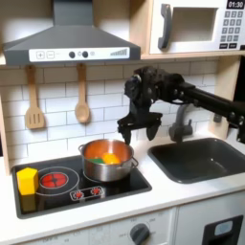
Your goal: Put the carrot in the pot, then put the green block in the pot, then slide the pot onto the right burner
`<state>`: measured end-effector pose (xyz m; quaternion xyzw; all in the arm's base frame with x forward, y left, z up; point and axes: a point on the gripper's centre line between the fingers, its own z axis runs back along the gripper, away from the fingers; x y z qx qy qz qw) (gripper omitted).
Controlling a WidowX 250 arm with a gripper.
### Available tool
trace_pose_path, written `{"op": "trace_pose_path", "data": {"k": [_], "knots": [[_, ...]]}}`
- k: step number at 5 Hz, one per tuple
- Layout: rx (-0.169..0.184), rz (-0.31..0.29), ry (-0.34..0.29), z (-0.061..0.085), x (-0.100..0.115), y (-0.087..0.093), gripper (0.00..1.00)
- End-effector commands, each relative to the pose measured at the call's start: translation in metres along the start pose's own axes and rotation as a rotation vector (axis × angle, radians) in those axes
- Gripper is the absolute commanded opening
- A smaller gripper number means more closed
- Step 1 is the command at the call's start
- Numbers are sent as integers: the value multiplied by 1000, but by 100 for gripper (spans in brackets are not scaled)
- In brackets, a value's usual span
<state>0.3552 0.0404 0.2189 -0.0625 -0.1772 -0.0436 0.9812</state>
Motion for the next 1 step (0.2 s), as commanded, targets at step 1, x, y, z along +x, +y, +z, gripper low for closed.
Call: {"op": "trace_pose_path", "data": {"k": [1], "knots": [[0,0,0,0,0,0,100]]}}
